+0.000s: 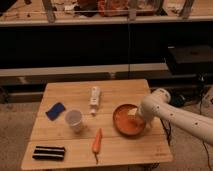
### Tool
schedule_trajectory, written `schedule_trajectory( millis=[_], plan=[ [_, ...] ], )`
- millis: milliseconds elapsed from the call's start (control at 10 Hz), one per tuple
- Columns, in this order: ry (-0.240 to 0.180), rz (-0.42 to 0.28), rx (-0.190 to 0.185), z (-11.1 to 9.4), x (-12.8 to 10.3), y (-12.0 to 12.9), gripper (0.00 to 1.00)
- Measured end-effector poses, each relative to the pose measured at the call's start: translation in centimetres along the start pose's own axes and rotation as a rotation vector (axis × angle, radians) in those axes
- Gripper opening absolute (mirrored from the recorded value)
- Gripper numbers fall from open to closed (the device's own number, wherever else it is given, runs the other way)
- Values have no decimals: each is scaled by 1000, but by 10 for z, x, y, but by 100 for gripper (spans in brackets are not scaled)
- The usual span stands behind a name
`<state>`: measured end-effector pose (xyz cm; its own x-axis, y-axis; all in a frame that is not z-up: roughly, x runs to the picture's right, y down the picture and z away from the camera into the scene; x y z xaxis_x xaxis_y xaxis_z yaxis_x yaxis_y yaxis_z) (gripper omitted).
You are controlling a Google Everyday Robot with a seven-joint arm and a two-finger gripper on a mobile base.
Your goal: Pick up the ceramic bowl
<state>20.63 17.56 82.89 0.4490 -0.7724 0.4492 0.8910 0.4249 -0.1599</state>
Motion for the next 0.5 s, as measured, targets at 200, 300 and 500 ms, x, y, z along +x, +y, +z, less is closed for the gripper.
schedule_trajectory(
  millis=[200,300,500],
  plan=[
    [0,-2,0,1,0,-1,80],
    [0,-2,0,2,0,-1,80],
    [2,-4,1,3,0,-2,77]
  ],
)
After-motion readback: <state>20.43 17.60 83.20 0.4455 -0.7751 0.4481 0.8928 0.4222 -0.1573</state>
